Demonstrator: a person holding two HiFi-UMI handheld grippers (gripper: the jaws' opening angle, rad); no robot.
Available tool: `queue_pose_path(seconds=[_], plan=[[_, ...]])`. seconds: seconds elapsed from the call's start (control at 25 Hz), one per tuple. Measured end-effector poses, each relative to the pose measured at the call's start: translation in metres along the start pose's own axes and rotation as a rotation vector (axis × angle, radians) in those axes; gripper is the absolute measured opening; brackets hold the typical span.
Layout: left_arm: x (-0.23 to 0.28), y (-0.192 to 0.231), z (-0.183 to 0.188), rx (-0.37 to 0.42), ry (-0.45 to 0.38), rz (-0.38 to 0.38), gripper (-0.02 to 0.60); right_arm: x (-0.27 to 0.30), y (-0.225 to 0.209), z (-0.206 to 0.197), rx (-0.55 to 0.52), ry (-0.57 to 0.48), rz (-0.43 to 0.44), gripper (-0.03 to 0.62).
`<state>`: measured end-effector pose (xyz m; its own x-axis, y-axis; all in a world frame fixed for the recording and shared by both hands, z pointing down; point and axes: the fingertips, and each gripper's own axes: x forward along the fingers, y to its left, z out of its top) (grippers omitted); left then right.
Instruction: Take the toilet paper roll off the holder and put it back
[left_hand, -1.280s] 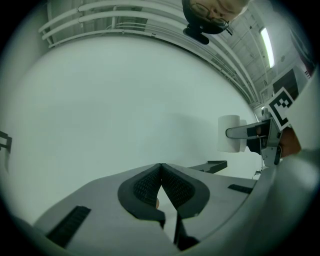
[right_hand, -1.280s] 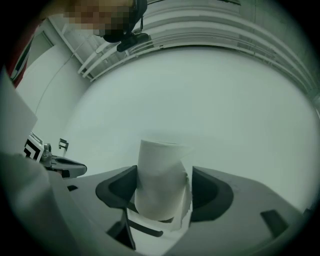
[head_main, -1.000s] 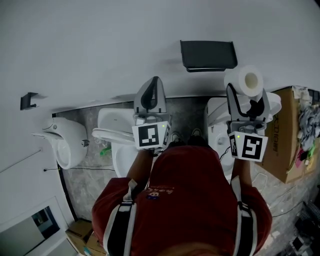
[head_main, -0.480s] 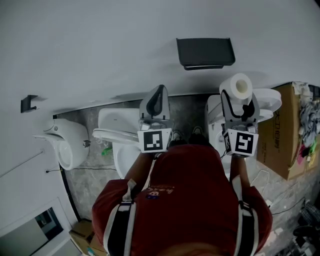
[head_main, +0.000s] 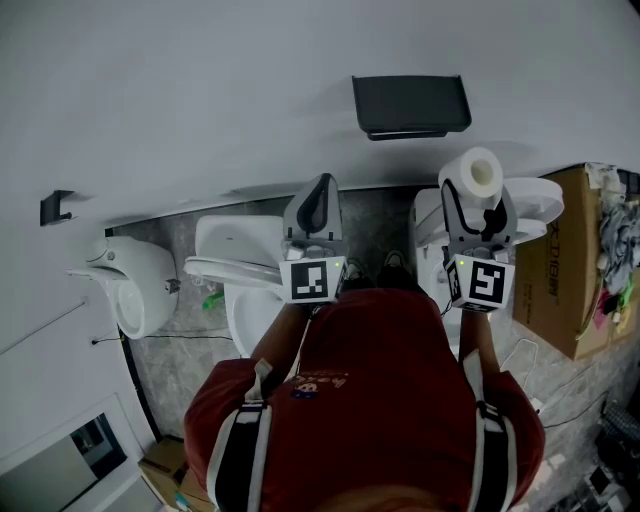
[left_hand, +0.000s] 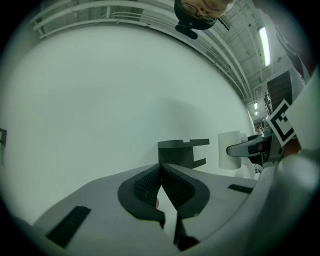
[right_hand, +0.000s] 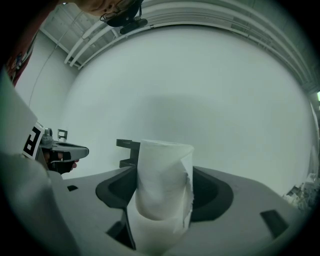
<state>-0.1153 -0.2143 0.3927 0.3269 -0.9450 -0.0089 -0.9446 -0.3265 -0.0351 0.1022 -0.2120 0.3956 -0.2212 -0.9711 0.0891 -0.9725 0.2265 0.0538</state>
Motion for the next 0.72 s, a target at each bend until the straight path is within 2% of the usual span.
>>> queue_pose_path(seconds=[0.24, 0.48, 0.72], plan=[[0.003, 0.001, -0.003, 0.005, 0.016, 0.003, 0.014, 0.001, -0.005, -0.001, 0.013, 0.001, -0.016, 0.321], [0.010, -0.008, -0.001, -0.008, -0.001, -0.017, 0.014, 0.001, -0.012, -0.001, -0.017, 0.019, -0.022, 0.321], [0.015, -0.013, -0.002, -0.008, -0.001, -0.032, 0.015, 0.004, -0.032, 0.018, -0.027, -0.032, -0.068, 0.321]])
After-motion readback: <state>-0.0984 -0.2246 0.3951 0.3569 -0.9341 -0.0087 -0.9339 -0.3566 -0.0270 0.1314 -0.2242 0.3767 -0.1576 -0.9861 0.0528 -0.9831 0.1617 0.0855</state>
